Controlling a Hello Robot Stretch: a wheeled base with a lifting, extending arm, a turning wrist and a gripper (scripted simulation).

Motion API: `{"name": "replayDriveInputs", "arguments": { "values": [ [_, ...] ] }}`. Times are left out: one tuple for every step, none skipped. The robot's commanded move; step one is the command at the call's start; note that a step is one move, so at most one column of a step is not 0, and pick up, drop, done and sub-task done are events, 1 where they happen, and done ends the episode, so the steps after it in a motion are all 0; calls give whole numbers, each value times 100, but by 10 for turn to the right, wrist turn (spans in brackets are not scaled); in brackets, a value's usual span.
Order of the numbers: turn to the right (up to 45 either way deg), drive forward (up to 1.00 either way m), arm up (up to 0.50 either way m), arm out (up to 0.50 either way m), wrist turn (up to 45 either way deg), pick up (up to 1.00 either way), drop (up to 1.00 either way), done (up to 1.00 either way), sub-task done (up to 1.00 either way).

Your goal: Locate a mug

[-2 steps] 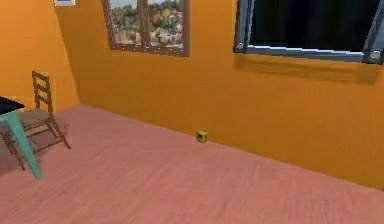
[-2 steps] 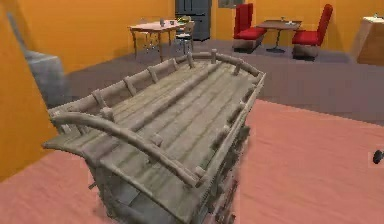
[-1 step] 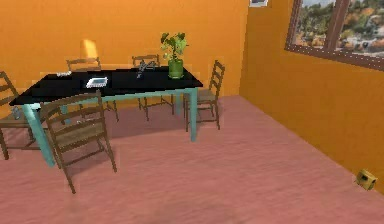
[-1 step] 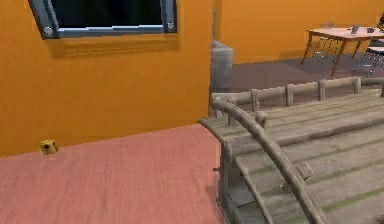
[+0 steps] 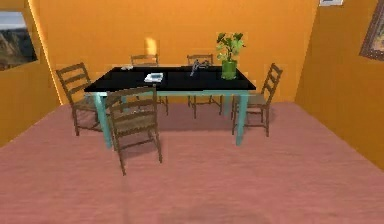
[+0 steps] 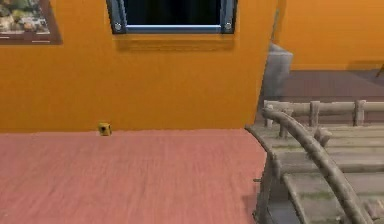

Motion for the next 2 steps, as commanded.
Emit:
{"name": "replayDriveInputs", "arguments": {
  "values": [
    [0,5,0,0,0,0,0,0,0],
    [-450,0,0,0,0,0,0,0,0]
  ]
}}
